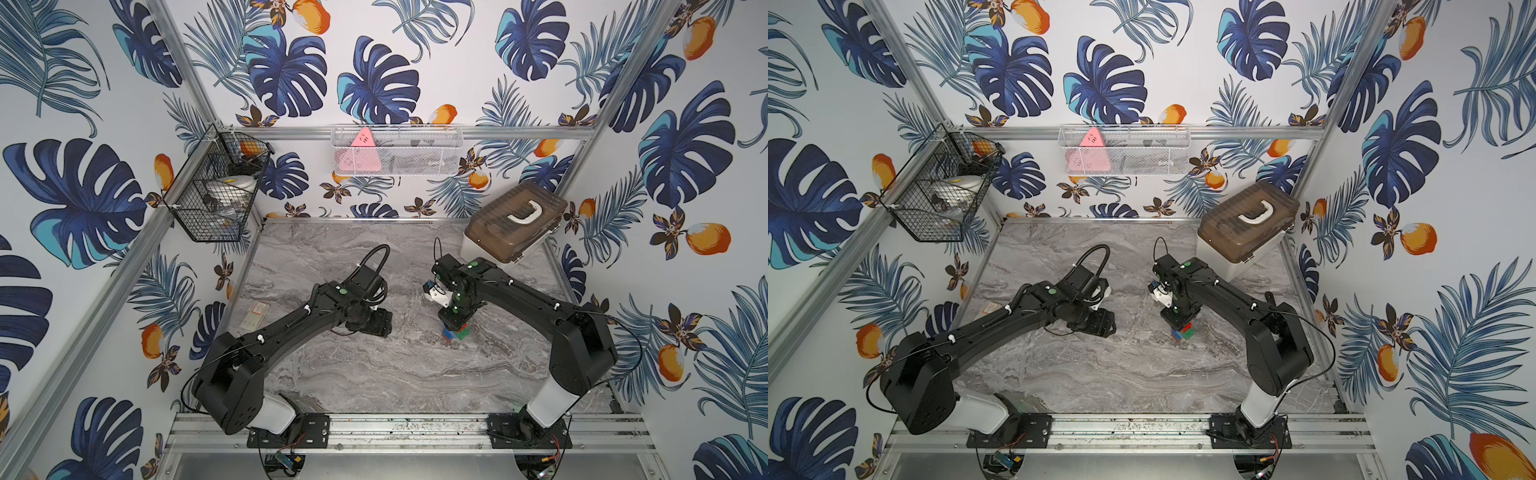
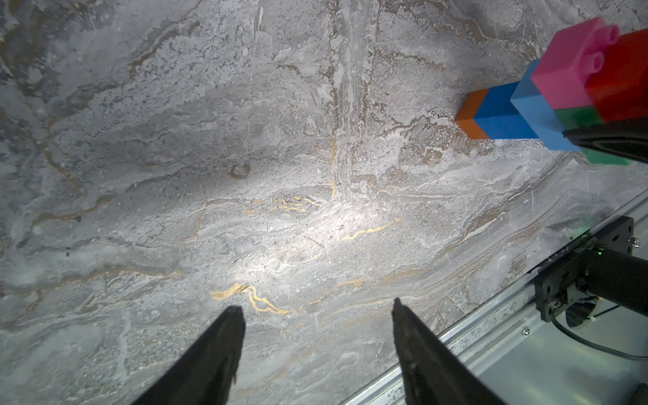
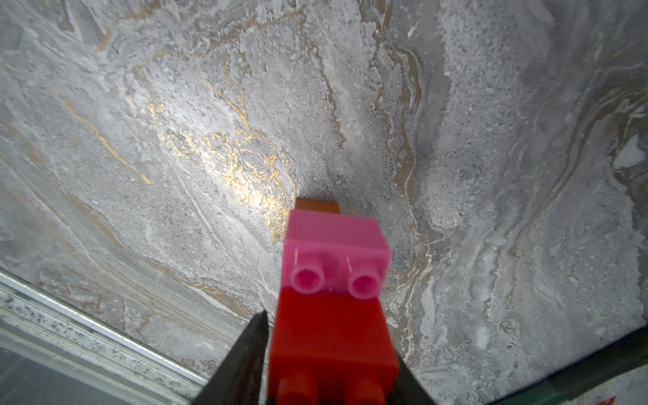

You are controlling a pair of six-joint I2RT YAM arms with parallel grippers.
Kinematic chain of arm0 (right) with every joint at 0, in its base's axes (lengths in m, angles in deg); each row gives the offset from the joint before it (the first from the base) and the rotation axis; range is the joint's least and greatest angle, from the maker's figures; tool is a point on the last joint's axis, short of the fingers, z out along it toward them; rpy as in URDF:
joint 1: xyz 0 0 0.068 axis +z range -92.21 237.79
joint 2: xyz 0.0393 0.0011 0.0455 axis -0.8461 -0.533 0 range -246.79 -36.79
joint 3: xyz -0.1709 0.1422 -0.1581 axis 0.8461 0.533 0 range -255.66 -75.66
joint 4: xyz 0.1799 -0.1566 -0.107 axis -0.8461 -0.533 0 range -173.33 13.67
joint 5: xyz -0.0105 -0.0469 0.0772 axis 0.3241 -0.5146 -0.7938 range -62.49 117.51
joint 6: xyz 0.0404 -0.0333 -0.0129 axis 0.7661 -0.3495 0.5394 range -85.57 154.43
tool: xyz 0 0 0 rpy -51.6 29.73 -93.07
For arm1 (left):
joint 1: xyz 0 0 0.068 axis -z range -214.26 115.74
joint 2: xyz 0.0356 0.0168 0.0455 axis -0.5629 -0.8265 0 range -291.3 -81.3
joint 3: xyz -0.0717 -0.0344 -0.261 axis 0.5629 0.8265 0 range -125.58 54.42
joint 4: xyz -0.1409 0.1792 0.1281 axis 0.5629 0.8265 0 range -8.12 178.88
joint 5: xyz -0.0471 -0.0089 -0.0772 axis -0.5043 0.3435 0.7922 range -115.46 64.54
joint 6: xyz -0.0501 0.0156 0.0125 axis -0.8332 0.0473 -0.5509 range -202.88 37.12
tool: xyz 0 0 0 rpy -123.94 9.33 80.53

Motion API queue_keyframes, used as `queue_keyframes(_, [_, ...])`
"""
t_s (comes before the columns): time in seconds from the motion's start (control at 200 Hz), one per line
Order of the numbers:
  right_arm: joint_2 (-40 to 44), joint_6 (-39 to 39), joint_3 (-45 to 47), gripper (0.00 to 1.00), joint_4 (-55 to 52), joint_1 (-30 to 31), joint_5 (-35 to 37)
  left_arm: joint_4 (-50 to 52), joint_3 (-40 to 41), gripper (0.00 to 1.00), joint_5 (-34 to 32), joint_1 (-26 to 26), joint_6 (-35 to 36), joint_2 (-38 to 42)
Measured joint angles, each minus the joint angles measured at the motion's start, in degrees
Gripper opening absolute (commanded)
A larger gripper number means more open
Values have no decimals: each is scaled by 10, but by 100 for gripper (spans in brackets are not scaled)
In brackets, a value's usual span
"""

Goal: Assemble a spoon with lego
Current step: Pick up the lego brick from the center of the board.

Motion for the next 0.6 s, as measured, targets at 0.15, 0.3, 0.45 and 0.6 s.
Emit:
queue_keyframes(0.15, [-1,1,-2,32,-1,0,0,0,0,73,-1,0,0,0])
queue_keyframes(0.3, [0,1,-5,27,-2,0,0,0,0,73,-1,0,0,0])
queue_keyframes(0.45, [21,13,-6,26,4,-17,-35,0,-3,73,4,0,0,0])
queue_keyframes(0.6, [57,48,16,25,59,-59,-114,-4,-9,73,21,-12,-1,4])
